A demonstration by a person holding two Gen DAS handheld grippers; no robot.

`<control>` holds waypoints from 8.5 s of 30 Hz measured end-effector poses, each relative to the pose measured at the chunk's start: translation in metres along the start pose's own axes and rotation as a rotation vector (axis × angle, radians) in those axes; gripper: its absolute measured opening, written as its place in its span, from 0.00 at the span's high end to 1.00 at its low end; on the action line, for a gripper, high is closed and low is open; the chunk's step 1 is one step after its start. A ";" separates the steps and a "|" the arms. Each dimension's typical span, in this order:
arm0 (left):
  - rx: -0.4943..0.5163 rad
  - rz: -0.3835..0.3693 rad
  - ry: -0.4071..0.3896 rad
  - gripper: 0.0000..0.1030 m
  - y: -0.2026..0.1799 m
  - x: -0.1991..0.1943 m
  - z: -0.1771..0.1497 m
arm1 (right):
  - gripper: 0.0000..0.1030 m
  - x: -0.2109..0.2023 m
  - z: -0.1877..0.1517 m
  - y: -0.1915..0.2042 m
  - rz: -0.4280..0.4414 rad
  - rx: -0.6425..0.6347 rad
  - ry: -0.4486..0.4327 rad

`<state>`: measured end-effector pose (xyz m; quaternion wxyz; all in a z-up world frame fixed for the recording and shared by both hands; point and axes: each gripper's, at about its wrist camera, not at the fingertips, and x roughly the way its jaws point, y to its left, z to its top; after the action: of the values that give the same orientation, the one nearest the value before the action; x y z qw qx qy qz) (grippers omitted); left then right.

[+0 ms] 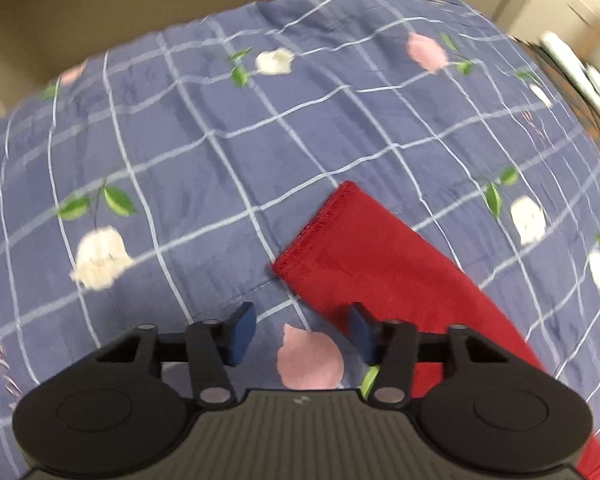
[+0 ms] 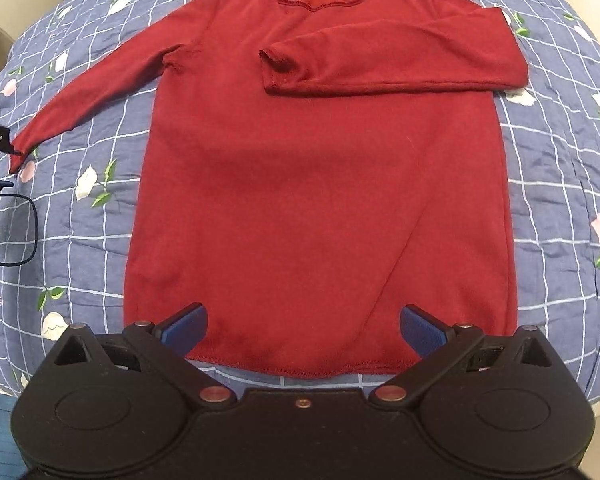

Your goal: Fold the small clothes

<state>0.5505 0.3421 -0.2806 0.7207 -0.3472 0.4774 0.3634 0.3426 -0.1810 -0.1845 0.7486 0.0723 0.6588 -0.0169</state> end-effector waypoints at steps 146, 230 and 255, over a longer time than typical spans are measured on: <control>0.780 -0.025 0.281 0.28 -0.002 -0.124 -0.355 | 0.57 0.073 -0.040 -0.205 0.190 0.024 0.141; 1.695 -0.026 -0.153 0.01 0.056 -0.241 -0.517 | 0.15 0.059 -0.221 -0.092 -0.220 -1.209 -0.423; 1.836 -0.032 -0.171 0.01 0.038 -0.213 -0.549 | 0.92 0.003 -0.090 -0.120 0.200 -0.531 -0.139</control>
<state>0.2187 -0.1450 -0.2520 0.7512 0.3821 0.5188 -0.1434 0.2402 -0.2880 -0.2089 0.7826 -0.0630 0.5769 0.2253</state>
